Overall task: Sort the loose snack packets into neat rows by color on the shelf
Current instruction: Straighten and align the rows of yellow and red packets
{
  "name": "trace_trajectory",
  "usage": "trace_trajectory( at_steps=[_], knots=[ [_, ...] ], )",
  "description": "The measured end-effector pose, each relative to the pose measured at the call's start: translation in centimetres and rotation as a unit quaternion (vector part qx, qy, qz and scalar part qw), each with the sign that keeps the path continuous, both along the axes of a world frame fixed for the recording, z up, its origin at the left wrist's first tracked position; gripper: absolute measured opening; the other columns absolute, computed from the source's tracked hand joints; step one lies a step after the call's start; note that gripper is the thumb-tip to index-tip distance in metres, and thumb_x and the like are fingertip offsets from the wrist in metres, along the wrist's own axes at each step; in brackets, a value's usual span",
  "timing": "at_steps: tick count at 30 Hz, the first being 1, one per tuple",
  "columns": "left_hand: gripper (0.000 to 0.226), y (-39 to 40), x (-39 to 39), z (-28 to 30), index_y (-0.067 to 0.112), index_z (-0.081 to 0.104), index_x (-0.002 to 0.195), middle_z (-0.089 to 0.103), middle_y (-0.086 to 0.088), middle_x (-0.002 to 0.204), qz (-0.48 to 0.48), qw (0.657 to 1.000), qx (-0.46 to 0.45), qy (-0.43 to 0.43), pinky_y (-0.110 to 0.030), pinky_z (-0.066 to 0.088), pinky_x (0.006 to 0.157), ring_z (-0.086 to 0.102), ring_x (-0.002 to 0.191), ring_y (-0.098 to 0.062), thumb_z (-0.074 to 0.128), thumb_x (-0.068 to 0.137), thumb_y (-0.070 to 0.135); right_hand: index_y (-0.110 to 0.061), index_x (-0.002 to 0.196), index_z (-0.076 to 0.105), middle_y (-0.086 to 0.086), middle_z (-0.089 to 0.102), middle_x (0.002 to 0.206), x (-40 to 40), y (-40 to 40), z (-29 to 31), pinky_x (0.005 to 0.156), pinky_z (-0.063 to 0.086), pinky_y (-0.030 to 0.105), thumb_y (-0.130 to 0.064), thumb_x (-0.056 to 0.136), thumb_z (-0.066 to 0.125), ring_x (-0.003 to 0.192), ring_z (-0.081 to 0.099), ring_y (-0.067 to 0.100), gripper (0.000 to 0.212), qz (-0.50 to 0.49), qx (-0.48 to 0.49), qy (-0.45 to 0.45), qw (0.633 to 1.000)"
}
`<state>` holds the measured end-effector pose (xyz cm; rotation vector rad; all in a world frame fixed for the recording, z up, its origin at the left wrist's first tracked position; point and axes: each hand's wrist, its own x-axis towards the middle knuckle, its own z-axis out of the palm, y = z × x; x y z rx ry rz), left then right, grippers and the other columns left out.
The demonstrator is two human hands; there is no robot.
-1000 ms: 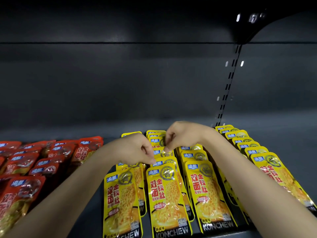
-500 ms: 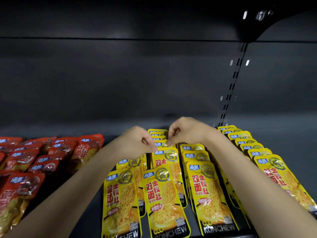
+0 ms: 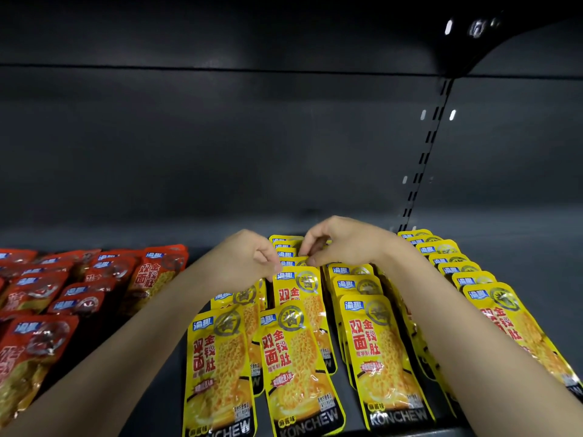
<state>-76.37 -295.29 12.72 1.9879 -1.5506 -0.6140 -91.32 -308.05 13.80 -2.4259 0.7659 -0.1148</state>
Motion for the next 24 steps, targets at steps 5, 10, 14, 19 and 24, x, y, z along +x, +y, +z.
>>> trace_trajectory(
  at_steps=[5,10,14,19,24],
  knots=[
    [0.019,0.1,-0.2,-0.3,0.023,0.069,0.074,0.070,0.007,0.076,0.006,1.000,-0.014,-0.007,-0.045,0.055,0.075,0.066,0.088,-0.041,0.061,0.087,0.012,-0.023,0.091,0.072,-0.011,0.063,0.077,-0.1,-0.1,0.1,0.079,0.048,0.025,-0.007,0.084,0.066,0.075,0.057,0.004,0.018,0.003,0.014,-0.016,1.000],
    [0.018,0.1,-0.2,-0.4,0.023,0.069,0.074,0.070,0.007,0.076,0.009,1.000,-0.029,-0.005,-0.045,0.055,0.072,0.067,0.086,-0.041,0.063,0.086,0.013,-0.022,0.095,0.074,-0.013,0.063,0.078,0.1,-0.2,0.0,0.076,0.045,0.020,-0.008,0.086,0.065,0.075,0.055,0.002,0.019,0.000,-0.012,-0.021,1.000],
    [0.018,0.0,0.0,-0.7,0.024,0.070,0.072,0.070,0.008,0.073,0.006,1.000,-0.030,0.000,-0.043,0.055,0.070,0.067,0.085,-0.039,0.063,0.085,0.014,-0.023,0.094,0.075,-0.017,0.063,0.077,0.5,-0.2,0.0,0.073,0.046,0.019,-0.010,0.086,0.065,0.072,0.055,0.001,0.019,0.002,-0.032,-0.014,0.999],
    [0.007,-0.4,0.5,-0.5,0.022,0.072,0.079,0.071,0.005,0.083,0.013,0.999,-0.031,-0.006,-0.028,0.054,0.072,0.068,0.079,-0.016,0.068,0.084,0.023,-0.033,0.082,0.073,-0.014,0.066,0.079,0.6,-0.3,0.2,0.078,0.053,0.034,-0.012,0.085,0.065,0.078,0.060,0.010,0.022,-0.003,-0.024,0.000,1.000],
    [0.011,-2.6,1.9,1.4,0.023,0.071,0.084,0.066,0.010,0.077,0.035,0.996,-0.058,-0.049,-0.008,0.041,0.051,0.058,0.067,0.001,0.062,0.088,0.017,-0.026,0.090,0.073,-0.018,0.065,0.082,0.5,-0.8,1.1,0.077,0.047,0.017,-0.014,0.089,0.060,0.078,0.058,0.000,0.018,-0.013,-0.042,-0.008,0.999]
  ],
)
